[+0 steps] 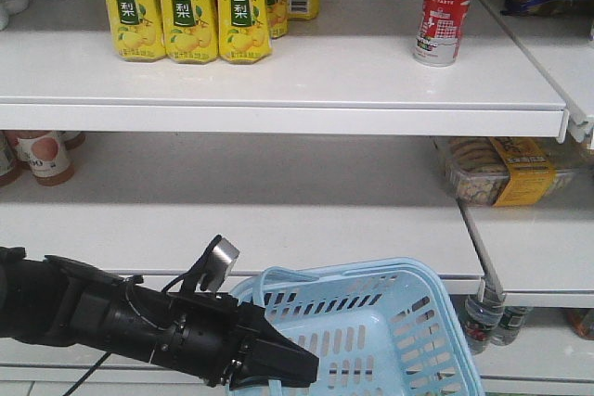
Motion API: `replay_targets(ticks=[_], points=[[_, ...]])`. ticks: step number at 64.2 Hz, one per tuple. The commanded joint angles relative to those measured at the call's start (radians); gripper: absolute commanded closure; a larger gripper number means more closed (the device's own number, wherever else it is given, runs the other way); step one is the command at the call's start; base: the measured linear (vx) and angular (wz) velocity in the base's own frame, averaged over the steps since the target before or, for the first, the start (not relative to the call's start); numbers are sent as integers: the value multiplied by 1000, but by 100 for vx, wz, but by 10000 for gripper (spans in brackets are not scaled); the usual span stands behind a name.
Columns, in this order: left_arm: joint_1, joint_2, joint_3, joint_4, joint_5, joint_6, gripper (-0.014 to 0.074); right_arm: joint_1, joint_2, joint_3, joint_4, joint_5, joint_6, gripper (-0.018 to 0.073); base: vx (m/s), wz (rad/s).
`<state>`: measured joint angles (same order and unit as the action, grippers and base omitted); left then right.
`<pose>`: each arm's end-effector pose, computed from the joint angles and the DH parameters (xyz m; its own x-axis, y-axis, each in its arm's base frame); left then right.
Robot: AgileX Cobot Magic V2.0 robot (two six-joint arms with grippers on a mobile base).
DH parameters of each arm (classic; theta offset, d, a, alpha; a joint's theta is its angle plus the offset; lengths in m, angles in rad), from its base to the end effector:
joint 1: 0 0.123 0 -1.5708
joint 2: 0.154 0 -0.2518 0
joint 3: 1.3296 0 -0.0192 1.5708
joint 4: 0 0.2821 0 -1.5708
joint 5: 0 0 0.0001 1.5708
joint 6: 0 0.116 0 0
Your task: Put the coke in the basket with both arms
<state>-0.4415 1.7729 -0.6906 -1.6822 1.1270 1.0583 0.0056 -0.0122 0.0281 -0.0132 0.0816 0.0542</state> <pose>0.2216 -0.2199 0.0975 -0.9879 0.1283 -0.0873 0.1219 0.2934 -0.9482 0.1467 0.0007 0.1965 -0.0105 0.0410 -0.9991 -0.0041 0.9992 0.0410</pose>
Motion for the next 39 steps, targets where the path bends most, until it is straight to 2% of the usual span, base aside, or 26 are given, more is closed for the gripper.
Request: replay_targets(ticks=[1,39], points=[[1,-46,-12,-81,93,12,603,-2,-15,15,-10,-70,-4,568,3,8],[1,-46,-12,-81,93,12,603,-2,-15,15,-10,-70,-4,568,1,0]])
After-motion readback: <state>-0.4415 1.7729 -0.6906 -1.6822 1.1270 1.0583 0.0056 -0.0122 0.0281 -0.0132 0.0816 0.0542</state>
